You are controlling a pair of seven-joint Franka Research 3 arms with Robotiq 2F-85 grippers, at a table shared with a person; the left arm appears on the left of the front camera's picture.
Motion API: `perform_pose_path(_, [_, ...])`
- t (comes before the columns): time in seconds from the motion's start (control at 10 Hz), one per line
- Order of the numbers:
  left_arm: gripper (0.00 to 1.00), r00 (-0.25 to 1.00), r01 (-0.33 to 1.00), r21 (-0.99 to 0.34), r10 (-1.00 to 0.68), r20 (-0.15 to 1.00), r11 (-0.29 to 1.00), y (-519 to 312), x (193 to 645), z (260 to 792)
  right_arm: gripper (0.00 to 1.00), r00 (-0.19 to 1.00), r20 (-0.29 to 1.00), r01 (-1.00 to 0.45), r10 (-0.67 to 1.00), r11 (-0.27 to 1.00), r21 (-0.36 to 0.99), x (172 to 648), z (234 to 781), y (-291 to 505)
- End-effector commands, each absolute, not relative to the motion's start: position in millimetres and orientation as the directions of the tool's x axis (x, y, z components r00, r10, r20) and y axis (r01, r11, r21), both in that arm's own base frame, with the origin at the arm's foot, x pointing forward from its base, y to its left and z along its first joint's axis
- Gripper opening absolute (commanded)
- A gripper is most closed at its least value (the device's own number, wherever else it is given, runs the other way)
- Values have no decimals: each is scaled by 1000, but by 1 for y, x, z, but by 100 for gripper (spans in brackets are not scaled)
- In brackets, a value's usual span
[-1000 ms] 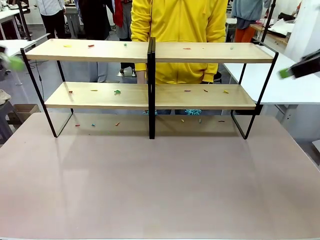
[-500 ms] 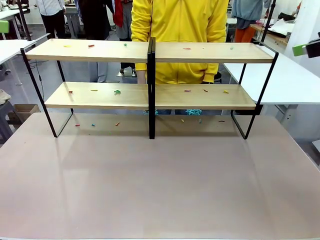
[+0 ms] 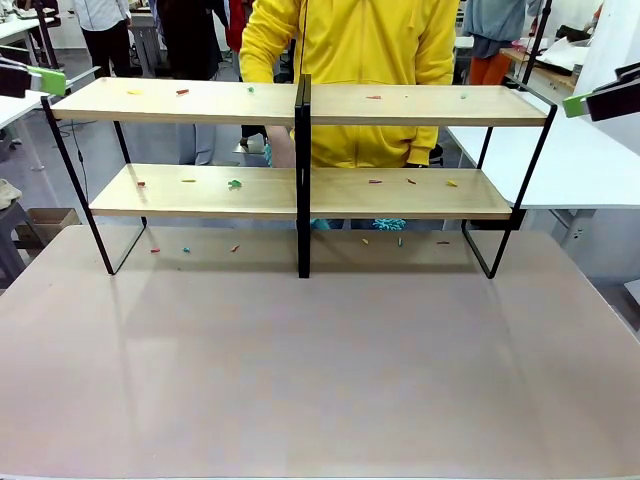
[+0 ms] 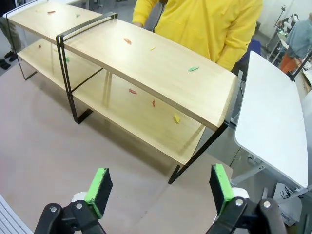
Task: Clean the shelves.
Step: Pick up the Duster when the human hands it over.
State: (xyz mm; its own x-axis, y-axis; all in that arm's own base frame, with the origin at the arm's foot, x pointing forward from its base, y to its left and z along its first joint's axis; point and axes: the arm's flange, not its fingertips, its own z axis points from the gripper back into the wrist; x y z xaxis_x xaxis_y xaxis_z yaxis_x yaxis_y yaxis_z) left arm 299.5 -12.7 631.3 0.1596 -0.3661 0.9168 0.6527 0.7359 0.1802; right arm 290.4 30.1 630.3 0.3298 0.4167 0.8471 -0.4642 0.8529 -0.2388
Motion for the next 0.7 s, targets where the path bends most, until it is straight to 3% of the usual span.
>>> perform_pose_path(0.0, [100,193,651,172,-380,905,739,-22,254,560,100,329,851,-445,409,862,-242,280,605,30])
perform_pose_path(0.3, [100,185,641,189,-388,903,744,-15,252,558,100,351,845,-449,403,864,-226,286,601,28])
perform_pose_path(0.4, [100,242,619,178,-401,883,765,-13,251,557,100,349,842,-450,411,862,-234,287,601,28])
perform_pose_path(0.5, [100,181,659,186,-393,901,729,-13,300,627,100,349,842,-448,411,862,-235,287,601,28])
perform_pose_path(0.6, [100,181,659,186,-393,901,729,-13,300,627,100,349,842,-449,410,862,-234,287,601,28])
